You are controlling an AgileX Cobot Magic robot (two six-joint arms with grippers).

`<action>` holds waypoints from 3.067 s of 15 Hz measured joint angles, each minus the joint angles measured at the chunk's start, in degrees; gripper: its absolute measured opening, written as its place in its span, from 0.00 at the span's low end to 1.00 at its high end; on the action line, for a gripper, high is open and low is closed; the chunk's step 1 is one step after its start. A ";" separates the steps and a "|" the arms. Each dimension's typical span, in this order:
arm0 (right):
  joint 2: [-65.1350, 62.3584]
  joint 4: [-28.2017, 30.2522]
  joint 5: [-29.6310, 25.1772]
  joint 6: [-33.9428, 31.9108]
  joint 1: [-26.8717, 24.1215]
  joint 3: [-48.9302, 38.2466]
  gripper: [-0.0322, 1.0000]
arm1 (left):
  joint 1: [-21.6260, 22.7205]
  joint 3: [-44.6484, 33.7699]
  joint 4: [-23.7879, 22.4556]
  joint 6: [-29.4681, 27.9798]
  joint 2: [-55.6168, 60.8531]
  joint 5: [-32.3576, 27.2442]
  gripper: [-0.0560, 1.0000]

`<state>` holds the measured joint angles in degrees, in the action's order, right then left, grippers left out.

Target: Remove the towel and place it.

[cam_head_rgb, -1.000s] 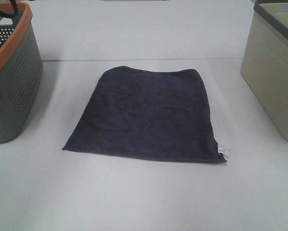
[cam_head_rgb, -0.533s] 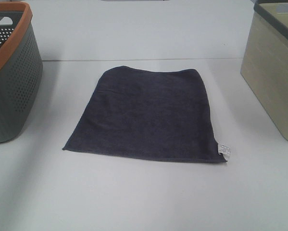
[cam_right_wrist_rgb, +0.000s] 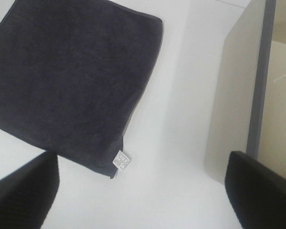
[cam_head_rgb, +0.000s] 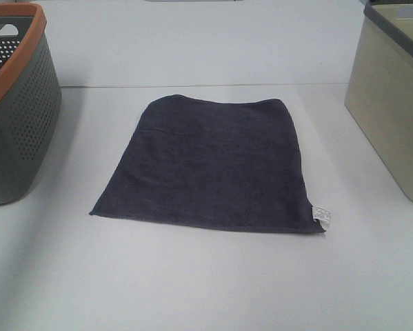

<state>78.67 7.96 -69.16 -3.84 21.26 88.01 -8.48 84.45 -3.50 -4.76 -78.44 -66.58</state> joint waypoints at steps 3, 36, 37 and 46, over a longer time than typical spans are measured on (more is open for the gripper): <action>-8.14 -1.26 -0.23 0.00 0.00 -9.80 0.91 | 0.00 -16.67 -2.06 -4.76 12.78 6.93 0.75; -78.84 -6.13 8.54 3.04 0.06 -59.24 0.83 | 0.00 -55.69 2.12 -0.34 78.72 7.16 0.75; -78.84 -6.13 8.54 2.98 0.06 -59.24 0.83 | 0.00 -55.69 2.12 -0.34 78.72 7.16 0.75; -78.84 -6.13 8.54 2.98 -10.60 -59.24 0.83 | 0.00 -55.69 2.18 -0.06 78.72 7.16 0.75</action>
<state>-0.17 1.83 -60.62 -0.86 10.66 28.76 -8.48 28.76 -1.32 -4.81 0.29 -59.42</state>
